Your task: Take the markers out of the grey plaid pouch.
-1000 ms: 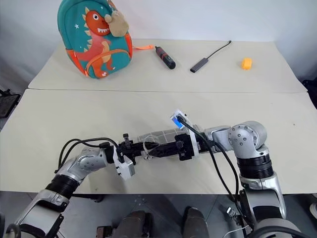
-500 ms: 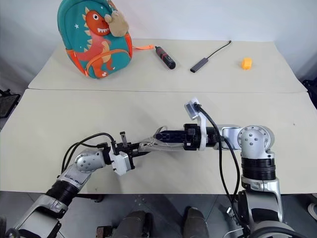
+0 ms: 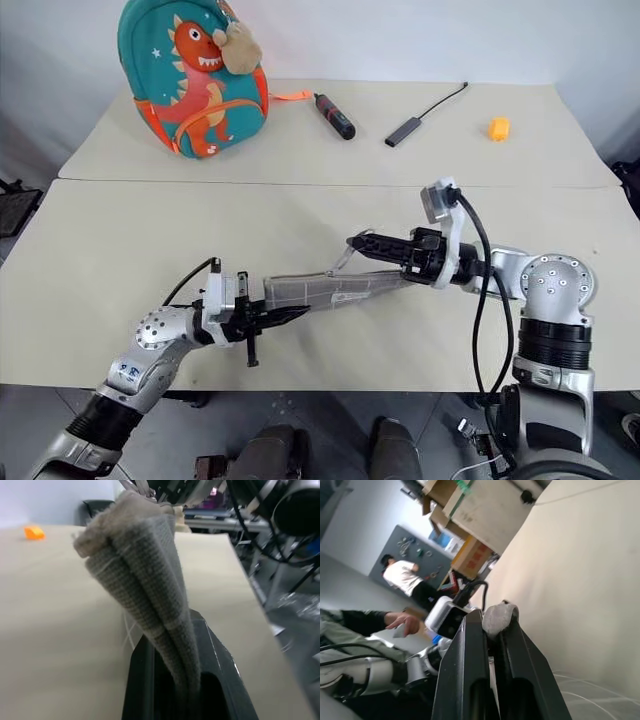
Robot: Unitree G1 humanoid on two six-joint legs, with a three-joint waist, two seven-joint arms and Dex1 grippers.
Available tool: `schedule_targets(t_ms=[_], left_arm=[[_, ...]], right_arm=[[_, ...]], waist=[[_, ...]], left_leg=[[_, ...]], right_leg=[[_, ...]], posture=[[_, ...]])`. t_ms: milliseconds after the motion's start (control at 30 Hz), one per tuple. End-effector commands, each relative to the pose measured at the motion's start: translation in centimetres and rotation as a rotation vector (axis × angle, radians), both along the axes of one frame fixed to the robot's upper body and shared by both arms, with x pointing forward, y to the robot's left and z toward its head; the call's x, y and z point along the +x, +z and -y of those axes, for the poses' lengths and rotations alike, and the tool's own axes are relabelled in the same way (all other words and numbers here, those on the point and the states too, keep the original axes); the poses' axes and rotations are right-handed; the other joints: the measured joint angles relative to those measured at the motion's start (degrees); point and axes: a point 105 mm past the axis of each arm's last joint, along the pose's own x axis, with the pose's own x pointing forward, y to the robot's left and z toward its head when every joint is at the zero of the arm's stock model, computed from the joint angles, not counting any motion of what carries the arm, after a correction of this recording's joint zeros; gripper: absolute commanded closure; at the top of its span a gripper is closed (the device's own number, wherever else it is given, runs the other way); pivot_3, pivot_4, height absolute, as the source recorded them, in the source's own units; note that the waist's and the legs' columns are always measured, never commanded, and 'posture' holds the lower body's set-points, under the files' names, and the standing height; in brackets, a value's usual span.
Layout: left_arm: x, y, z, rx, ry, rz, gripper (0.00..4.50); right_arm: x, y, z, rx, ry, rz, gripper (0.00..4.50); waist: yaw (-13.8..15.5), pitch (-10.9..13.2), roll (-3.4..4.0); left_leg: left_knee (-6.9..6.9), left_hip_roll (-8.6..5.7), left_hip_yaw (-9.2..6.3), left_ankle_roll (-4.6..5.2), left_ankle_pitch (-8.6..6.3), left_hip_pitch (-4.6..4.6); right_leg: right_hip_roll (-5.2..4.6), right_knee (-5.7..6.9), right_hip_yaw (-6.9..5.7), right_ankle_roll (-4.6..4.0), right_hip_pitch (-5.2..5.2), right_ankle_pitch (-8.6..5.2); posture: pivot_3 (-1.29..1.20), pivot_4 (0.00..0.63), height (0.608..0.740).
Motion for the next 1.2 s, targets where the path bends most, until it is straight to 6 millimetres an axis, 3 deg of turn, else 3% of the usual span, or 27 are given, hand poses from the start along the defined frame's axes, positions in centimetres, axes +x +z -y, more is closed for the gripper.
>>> schedule_targets(t_ms=[33,333,500,633,733,833,1000,1067,1200], left_arm=[[-0.8,0.3,-0.9,-0.042,-0.040,-0.151,4.50],[-0.7,0.5,-2.4,0.010,-0.083,-0.196,4.50],[0.0,0.2,-2.2,0.037,-0.099,-0.176,4.50],[0.4,0.1,-2.1,0.040,-0.103,-0.165,4.50],[0.7,0.0,-1.8,0.041,-0.105,-0.153,4.50],[1.0,0.2,-1.5,0.025,-0.109,-0.134,4.50],[1.4,0.1,0.5,0.053,-0.187,-0.087,4.50],[1.6,0.3,0.9,0.051,-0.200,-0.073,4.50],[2.1,0.4,1.9,0.061,-0.234,-0.023,4.50]], right_arm=[[0.7,3.3,3.6,0.033,-0.153,0.153,4.47],[1.7,2.6,9.7,-0.114,-0.366,0.185,4.47],[1.6,0.6,10.5,-0.202,-0.385,0.188,4.47],[1.7,0.4,10.8,-0.189,-0.417,0.172,4.47],[-0.6,0.6,9.6,-0.177,-0.267,0.131,3.68],[-1.9,-1.8,9.5,-0.355,-0.223,0.213,2.67],[-3.2,-5.7,13.1,-0.550,-0.245,0.211,1.02],[-3.4,-6.3,14.3,-0.579,-0.266,0.214,1.02],[-4.1,-5.1,18.7,-0.651,-0.393,0.279,1.02]], waist=[[0.02,0.00,0.00],[0.23,0.00,0.00],[0.24,0.00,0.00],[0.24,0.00,0.00],[0.41,0.00,0.00],[1.45,0.00,0.01],[2.28,0.00,-0.01],[2.22,0.00,-0.01],[1.95,-0.02,0.03]], left_leg=[[0.00,0.00,0.01,0.00,0.00,0.00],[-0.01,-0.02,0.09,0.01,-0.01,0.01],[-0.01,-0.01,0.16,0.02,-0.01,0.04],[-0.01,0.00,0.15,0.02,-0.01,0.04],[0.01,0.00,0.15,0.02,-0.01,0.05],[0.00,0.01,0.12,0.02,-0.01,0.04],[0.07,-0.06,0.13,0.07,-0.03,0.04],[0.07,-0.08,0.22,0.12,-0.03,0.04],[0.07,-0.06,0.23,0.12,-0.03,0.05]], right_leg=[[0.00,0.00,0.01,0.00,0.00,0.00],[0.00,-0.04,0.03,0.00,0.01,0.00],[0.00,-0.03,0.07,0.00,0.01,0.00],[0.01,-0.03,0.06,0.00,0.01,0.00],[0.00,-0.03,0.07,0.00,0.02,0.00],[0.01,-0.06,0.03,0.00,0.02,0.00],[0.00,-0.18,0.04,0.09,0.16,0.06],[0.00,-0.28,0.13,0.18,0.15,0.11],[0.00,-0.28,0.09,0.18,0.15,0.12]], posture=[[0.00,0.150,0.740],[0.00,0.150,0.740],[0.00,0.150,0.740],[0.00,0.150,0.740],[0.00,0.150,0.740],[0.00,0.150,0.740],[0.00,0.150,0.740],[0.00,0.150,0.740],[0.00,0.150,0.740]])
